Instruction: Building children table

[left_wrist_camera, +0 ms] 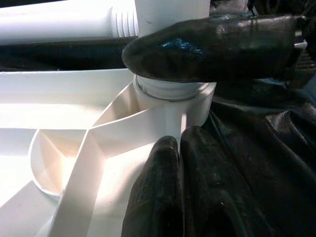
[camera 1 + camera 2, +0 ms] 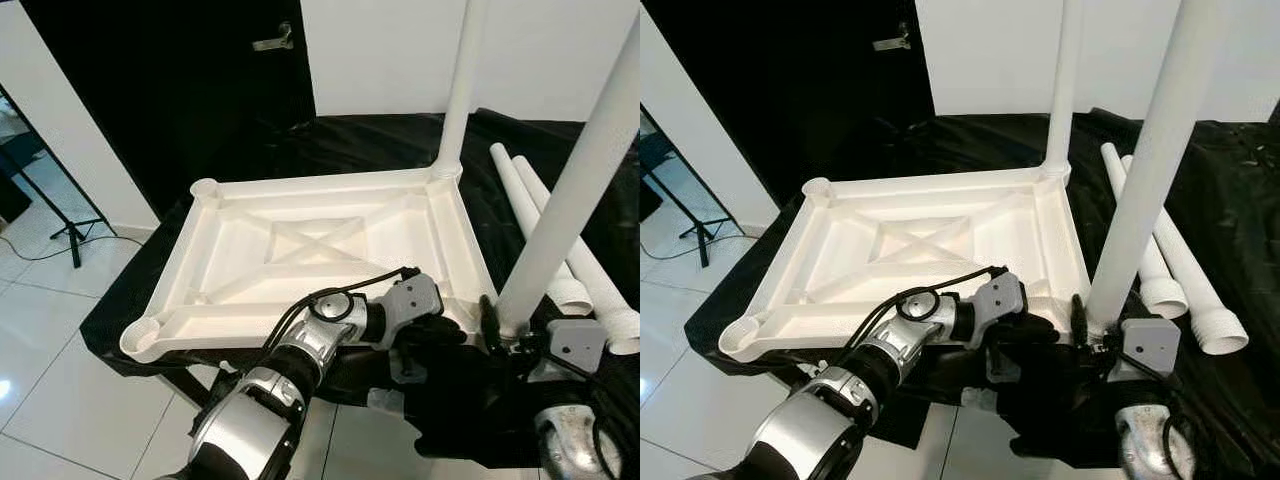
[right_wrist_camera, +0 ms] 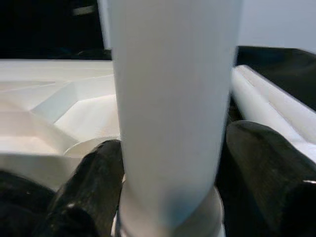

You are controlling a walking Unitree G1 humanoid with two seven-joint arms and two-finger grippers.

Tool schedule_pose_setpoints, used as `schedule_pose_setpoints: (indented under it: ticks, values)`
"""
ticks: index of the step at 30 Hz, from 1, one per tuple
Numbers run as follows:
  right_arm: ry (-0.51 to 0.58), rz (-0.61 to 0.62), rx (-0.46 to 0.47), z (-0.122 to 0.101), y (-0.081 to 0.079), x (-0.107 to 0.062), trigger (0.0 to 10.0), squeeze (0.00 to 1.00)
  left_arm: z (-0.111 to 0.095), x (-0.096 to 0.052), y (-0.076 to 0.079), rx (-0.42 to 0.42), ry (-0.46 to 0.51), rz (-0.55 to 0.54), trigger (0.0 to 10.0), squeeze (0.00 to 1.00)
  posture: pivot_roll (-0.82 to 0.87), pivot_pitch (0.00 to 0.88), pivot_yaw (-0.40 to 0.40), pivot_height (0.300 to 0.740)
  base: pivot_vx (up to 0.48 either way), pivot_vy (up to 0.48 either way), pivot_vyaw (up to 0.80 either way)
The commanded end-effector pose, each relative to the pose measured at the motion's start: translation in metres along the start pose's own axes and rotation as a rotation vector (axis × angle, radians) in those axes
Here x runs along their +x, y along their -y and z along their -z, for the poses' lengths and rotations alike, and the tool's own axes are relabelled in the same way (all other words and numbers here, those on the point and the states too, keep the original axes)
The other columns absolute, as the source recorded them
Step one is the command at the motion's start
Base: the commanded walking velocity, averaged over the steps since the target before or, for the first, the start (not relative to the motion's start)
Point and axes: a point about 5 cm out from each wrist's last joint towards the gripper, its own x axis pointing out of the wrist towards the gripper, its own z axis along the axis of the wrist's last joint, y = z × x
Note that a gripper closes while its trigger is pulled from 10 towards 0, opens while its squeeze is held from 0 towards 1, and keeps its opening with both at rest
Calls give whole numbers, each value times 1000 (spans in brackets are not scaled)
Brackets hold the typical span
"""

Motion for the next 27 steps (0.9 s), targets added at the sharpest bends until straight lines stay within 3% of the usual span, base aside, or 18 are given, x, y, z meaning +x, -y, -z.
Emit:
schedule_pose_setpoints:
  ticks: [1,4,10,11,13,19,27]
  values:
    - [-39,-34,18,7,-2,0,10000,0,43,4,21,-153,-171,-23,10000,0,-14,0,101,740,0,0,0]
    - [-15,-222,-61,1,6,8,10000,0,43,5,22,-154,-169,-24,10000,0,-13,0,95,740,0,0,0]
    - [-20,-292,-84,-1,10,10,10000,0,43,6,22,-156,-169,-26,10000,0,-10,0,92,740,0,0,0]
    - [-41,-350,-86,1,11,8,275,0,43,5,22,-157,-169,-27,10000,0,-8,0,92,740,0,0,0]
    - [-69,-438,-67,2,9,4,0,0,44,5,22,-158,-169,-29,10000,0,-7,0,93,740,0,0,0]
    - [-119,-492,4,7,4,-4,0,0,45,4,22,-160,-170,-28,10000,0,-7,0,95,740,0,0,0]
    - [-137,-388,64,19,3,-9,0,0,46,3,23,-160,-173,-23,10000,0,-6,0,99,740,0,0,0]
